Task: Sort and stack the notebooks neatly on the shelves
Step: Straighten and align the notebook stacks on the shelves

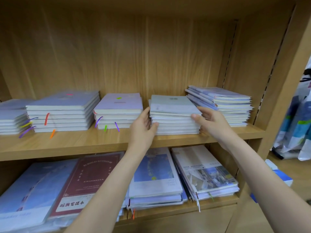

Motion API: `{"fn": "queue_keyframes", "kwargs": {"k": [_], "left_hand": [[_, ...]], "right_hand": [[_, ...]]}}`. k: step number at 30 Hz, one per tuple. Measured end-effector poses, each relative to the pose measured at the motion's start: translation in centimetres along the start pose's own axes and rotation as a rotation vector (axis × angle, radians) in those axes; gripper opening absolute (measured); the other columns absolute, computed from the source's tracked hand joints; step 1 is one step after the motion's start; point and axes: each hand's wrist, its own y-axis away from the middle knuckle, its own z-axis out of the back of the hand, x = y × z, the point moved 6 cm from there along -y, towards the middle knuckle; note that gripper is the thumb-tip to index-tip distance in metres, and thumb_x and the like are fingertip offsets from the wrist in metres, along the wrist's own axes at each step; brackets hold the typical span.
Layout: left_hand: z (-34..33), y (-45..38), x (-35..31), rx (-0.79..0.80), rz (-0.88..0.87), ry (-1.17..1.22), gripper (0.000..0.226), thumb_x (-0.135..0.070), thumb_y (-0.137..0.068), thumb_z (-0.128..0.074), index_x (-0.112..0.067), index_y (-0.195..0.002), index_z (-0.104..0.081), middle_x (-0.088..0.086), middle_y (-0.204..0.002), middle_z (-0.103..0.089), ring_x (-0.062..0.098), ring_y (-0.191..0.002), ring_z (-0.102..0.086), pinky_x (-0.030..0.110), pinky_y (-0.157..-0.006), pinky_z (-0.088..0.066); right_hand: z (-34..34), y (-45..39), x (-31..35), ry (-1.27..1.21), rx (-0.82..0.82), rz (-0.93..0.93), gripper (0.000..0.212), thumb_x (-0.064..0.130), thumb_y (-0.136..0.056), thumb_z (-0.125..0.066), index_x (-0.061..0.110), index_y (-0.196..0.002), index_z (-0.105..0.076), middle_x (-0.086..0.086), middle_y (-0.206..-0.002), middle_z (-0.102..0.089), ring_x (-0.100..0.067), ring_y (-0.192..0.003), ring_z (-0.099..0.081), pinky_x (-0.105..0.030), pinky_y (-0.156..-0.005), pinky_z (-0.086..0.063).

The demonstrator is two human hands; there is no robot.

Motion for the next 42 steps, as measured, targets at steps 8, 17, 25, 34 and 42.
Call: {"fn": "queue_keyframes", "kwargs": {"k": [8, 17, 25, 34, 42], "left_hand": [[0.3, 0.0, 0.2, -0.056, 0.004, 0.059, 0.055, 0.004, -0.087, -0.058, -0.006, -0.138, -0.041, -0.005, -0.129, -0.051, -0.001, -0.112, -0.049, 0.009, -0.096, -0.038], [0.8, -0.1, 0.3, -0.121, -0.014, 0.023, 0.042, -0.007, -0.089, -0.059, -0.007, -0.13, -0.053, 0.004, -0.127, -0.059, 0.005, -0.115, -0.055, 0.022, -0.101, -0.043], [0.8, 0.5, -0.4, -0.088, -0.037, 0.069, 0.046, -0.006, -0.086, -0.063, -0.019, -0.128, -0.049, -0.022, -0.111, -0.057, -0.018, -0.095, -0.055, 0.002, -0.083, -0.042], [1.2, -0.8, 0.0, -0.079, 0.038, 0.0, 0.032, -0.017, -0.092, -0.056, -0.009, -0.123, -0.06, 0.003, -0.122, -0.063, 0.009, -0.114, -0.057, 0.021, -0.1, -0.043], [2.1, -0.3, 0.8, -0.003, 0.008, -0.342, 0.035, -0.005, -0.094, -0.047, -0.012, -0.126, -0.058, 0.001, -0.118, -0.064, 0.018, -0.115, -0.057, 0.032, -0.101, -0.042]], "right_hand": [[0.2, -0.5, -0.6, -0.021, -0.029, -0.042, 0.057, 0.028, -0.088, -0.062, 0.011, -0.139, -0.043, -0.006, -0.138, -0.049, -0.016, -0.127, -0.046, -0.042, -0.106, -0.04], [-0.1, -0.6, -0.5, 0.043, -0.057, 0.023, 0.041, 0.023, -0.092, -0.058, 0.019, -0.132, -0.052, -0.003, -0.136, -0.049, -0.016, -0.128, -0.04, -0.027, -0.099, -0.035], [-0.2, -0.4, -1.1, -0.098, -0.048, -0.012, 0.048, 0.025, -0.091, -0.06, 0.02, -0.136, -0.047, -0.003, -0.139, -0.045, -0.005, -0.123, -0.036, -0.044, -0.108, -0.038], [-0.3, -0.6, -2.1, -0.159, -0.126, 0.0, 0.04, 0.026, -0.093, -0.056, 0.021, -0.132, -0.052, -0.007, -0.134, -0.054, -0.02, -0.125, -0.049, -0.046, -0.106, -0.039], [-0.9, 0.6, -1.9, -0.109, -0.063, 0.075, 0.04, 0.015, -0.098, -0.046, 0.016, -0.137, -0.042, 0.003, -0.134, -0.048, -0.01, -0.126, -0.043, -0.038, -0.111, -0.034]]}}
